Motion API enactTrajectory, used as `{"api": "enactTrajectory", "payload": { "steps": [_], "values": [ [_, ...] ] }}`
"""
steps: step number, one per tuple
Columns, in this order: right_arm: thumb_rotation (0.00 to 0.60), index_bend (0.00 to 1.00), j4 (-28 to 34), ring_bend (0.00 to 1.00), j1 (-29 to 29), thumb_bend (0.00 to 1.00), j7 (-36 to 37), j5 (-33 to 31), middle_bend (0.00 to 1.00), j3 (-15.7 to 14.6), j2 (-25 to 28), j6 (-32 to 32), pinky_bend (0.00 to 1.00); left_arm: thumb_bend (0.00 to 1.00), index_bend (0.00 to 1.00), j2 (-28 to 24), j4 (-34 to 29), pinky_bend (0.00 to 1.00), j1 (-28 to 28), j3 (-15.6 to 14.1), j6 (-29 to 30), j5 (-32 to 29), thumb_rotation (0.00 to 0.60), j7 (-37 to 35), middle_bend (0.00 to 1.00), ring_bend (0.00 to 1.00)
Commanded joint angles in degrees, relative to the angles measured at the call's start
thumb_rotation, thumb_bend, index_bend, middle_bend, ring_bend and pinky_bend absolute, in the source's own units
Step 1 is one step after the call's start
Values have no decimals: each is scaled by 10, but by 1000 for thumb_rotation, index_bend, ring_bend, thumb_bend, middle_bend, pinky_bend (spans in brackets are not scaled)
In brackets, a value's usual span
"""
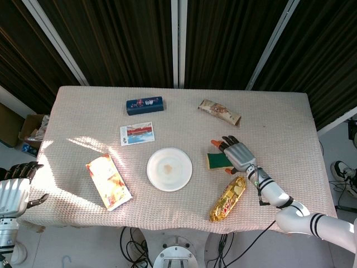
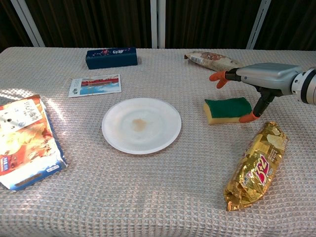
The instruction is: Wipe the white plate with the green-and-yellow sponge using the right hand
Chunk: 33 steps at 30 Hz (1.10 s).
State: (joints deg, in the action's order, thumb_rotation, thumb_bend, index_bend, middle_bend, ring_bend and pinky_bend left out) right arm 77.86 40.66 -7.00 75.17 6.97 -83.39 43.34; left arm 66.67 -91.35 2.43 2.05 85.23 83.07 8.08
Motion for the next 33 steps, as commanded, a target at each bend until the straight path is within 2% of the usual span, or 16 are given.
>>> {"api": "enactTrajectory", "payload": {
  "steps": [1,7,13,20,28,33],
  "values": [
    [600,8,-1,0,1,106,-2,-1,148,-2,0,2,72,0,249,0,1,167,0,0,-1,0,600,-1,191,173],
    [600,36,7,0,0,106,-14,-2,157,-8,2,12,73,0,249,-1,1,167,-1,-2,3,4,600,-2,191,172],
    [600,169,10,0,9,109,-53,-19,192,-10,-1,7,91,0,258,0,-1,167,-6,-4,11,6,600,-3,191,172],
    [600,244,9,0,21,127,-94,-49,240,-9,-13,-1,92,0,264,-1,0,167,-11,-7,11,2,600,-7,191,172],
    [600,264,4,1,27,139,-111,-55,263,-13,-20,5,97,0,265,0,5,167,-8,-6,3,-2,600,-9,191,173],
    [600,347,-5,67,31,172,-119,-49,332,-13,-29,15,154,0,266,0,7,167,-5,-5,-3,-5,600,-10,191,173]
  ]
}}
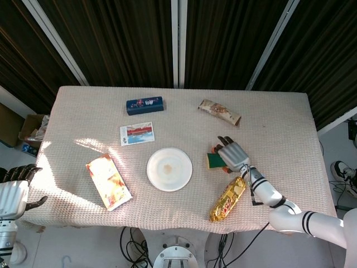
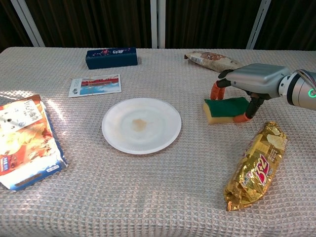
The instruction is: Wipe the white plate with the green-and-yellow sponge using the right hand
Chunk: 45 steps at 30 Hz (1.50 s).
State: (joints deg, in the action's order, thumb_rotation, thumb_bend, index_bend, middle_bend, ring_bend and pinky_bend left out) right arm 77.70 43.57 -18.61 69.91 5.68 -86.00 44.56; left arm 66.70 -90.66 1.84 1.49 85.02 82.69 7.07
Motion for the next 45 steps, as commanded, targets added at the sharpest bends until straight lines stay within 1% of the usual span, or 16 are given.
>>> {"api": "enactTrajectory", "payload": {
  "steps": [1,3,7,11,15,18,24,29,33,36,39,41,45],
  "values": [
    [600,377,-6,89,3,181,-5,8,352,-1,-4,7,172,0,266,-1,0,167,1,1,-2,-2,600,0,191,172],
    [600,426,-11,118,5,197,-10,17,380,-2,-7,13,200,0,266,-2,-1,167,1,0,-2,-2,600,1,191,172],
    [600,492,-11,144,11,214,-9,47,400,1,-1,34,222,0,266,-2,-2,167,1,0,-4,-2,600,3,191,172],
    [600,515,-2,148,24,214,-10,84,406,11,10,58,226,0,266,-4,-5,167,2,0,-5,-3,600,5,191,172],
    [600,522,13,148,59,214,-25,108,408,22,11,38,226,0,266,-6,-11,167,3,0,-5,-3,600,10,191,172],
    [600,537,17,149,97,215,-55,118,410,29,1,4,226,0,266,-9,-17,167,3,0,-6,-3,600,13,191,172],
    [600,579,7,149,168,270,-135,101,412,43,-37,-67,231,0,266,-11,-20,167,4,3,-2,-2,600,13,191,172],
    [600,617,-30,180,216,301,-208,80,416,47,-78,-102,233,0,266,-9,-14,167,4,2,0,1,600,4,191,173],
    [600,648,-62,200,243,320,-263,71,435,39,-109,-115,233,0,266,-5,-5,167,2,1,0,0,600,-6,191,172],
    [600,666,-77,211,257,334,-287,58,445,35,-131,-122,233,0,266,-1,4,167,0,0,0,0,600,-15,191,173],
    [600,682,-89,228,266,347,-311,58,459,24,-146,-121,233,0,266,2,12,167,-3,-1,2,0,600,-24,191,172],
    [600,689,-102,231,270,350,-337,57,465,13,-157,-117,224,0,266,3,17,167,-5,-2,5,0,600,-29,191,172],
    [600,698,-116,231,267,351,-361,45,472,4,-172,-104,169,0,265,6,25,167,-9,-3,9,1,600,-36,191,172]
  ]
}}
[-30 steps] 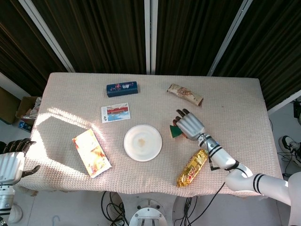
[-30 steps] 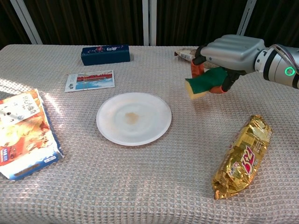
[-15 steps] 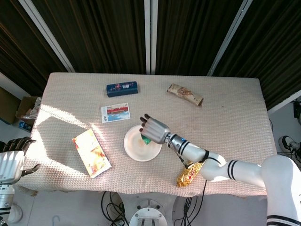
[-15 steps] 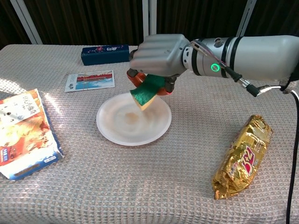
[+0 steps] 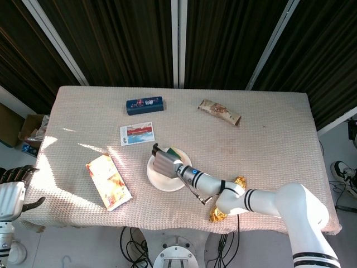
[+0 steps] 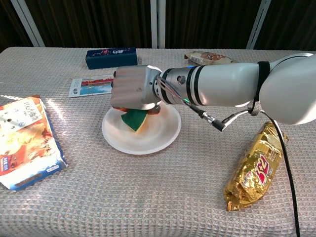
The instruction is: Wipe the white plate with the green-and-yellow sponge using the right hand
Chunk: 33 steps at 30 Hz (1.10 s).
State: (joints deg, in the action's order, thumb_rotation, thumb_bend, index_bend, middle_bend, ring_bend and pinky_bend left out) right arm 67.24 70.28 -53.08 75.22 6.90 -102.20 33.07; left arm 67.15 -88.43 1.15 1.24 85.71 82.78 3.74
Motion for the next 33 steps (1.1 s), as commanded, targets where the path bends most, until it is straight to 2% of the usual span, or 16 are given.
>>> {"api": "enactTrajectory", "payload": {
  "steps": [1,8,12,19,22,27,33],
  "values": [
    [600,700,-13,231,-1,352,-21,-9,474,-9,-11,17,161,0,265,2,4,167,-3,-1,2,1,600,-4,191,172],
    [600,702,15,234,-13,351,-30,-15,476,-4,16,61,146,0,266,3,9,167,-6,0,7,1,600,-9,191,173],
    [600,706,29,235,-9,351,-45,-15,479,-16,21,53,146,0,265,6,8,167,-5,1,6,3,600,-9,191,172],
    [600,714,-20,246,4,352,-110,-35,497,-40,-21,34,133,0,266,8,12,167,-4,-1,2,3,600,-12,191,173],
    [600,725,-31,252,3,353,-132,-44,512,-40,-31,46,101,0,265,8,14,167,-5,0,2,3,600,-15,191,172],
    [600,729,-23,252,-5,353,-141,-53,517,-34,-18,73,10,0,265,6,16,167,-6,0,6,4,600,-17,191,172],
    [600,731,3,252,-1,353,-145,-56,517,-31,-9,79,3,0,264,6,13,167,-7,0,8,6,600,-14,191,172]
  ]
}}
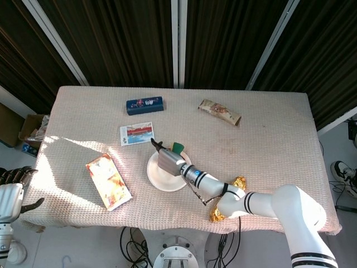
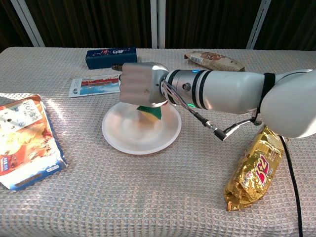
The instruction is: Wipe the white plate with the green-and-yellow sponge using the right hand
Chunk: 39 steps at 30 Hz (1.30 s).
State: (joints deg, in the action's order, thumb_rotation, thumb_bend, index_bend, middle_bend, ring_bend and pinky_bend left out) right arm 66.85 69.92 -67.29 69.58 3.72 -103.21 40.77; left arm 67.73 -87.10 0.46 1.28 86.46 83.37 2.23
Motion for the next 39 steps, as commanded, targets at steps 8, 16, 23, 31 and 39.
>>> {"api": "enactTrajectory", "payload": {
  "steps": [8,16,23,31,39],
  "values": [
    [600,770,-42,282,16,372,-19,13,541,-8,-43,4,3,0,264,1,-2,167,-1,-1,-2,-1,600,2,191,173],
    [600,883,-111,351,16,415,-55,48,616,-27,-86,23,0,0,264,2,1,167,0,0,-1,2,600,0,191,172],
    [600,932,-114,384,2,419,-56,58,641,-14,-80,53,0,0,264,3,4,167,-3,-1,4,4,600,-4,191,173],
    [600,930,-108,387,4,419,-67,62,641,-5,-100,50,0,0,264,4,3,167,-7,-2,8,6,600,-5,191,173],
    [600,931,-142,396,-6,422,-83,65,648,-12,-121,42,0,0,263,5,5,167,-9,-4,7,4,600,-7,191,172]
  ]
}}
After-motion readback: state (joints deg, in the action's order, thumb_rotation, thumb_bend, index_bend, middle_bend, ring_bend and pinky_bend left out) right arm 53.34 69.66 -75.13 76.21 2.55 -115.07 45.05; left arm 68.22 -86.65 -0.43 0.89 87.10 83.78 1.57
